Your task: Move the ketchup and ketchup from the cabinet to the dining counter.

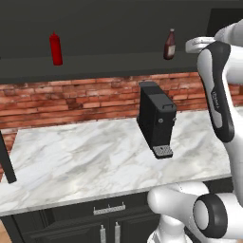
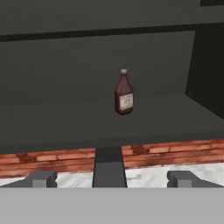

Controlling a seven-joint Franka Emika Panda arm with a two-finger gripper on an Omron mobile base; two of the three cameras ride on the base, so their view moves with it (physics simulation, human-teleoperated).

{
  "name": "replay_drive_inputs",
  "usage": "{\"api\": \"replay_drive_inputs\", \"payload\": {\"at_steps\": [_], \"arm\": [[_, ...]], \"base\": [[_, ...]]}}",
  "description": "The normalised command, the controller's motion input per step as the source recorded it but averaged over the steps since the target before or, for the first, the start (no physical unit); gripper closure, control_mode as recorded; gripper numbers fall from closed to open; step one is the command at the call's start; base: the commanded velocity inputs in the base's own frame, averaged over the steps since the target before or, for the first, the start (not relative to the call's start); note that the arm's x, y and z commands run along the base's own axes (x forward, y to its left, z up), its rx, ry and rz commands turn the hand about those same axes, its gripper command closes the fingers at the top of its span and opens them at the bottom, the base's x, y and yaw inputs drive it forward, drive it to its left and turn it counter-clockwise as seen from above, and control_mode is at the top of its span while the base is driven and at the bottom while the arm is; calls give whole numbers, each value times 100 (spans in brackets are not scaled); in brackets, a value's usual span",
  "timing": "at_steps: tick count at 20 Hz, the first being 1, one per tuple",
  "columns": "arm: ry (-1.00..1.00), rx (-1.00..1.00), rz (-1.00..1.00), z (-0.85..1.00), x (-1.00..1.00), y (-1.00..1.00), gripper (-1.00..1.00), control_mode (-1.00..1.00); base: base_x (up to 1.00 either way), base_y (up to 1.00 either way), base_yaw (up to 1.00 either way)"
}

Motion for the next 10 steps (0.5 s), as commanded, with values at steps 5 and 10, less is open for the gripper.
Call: {"api": "replay_drive_inputs", "payload": {"at_steps": [5,10], "arm": [[0,0,0,0,54,-8,-100,-100],[0,0,0,0,31,-2,-100,-100]], "base": [[0,0,0],[0,0,0]]}}
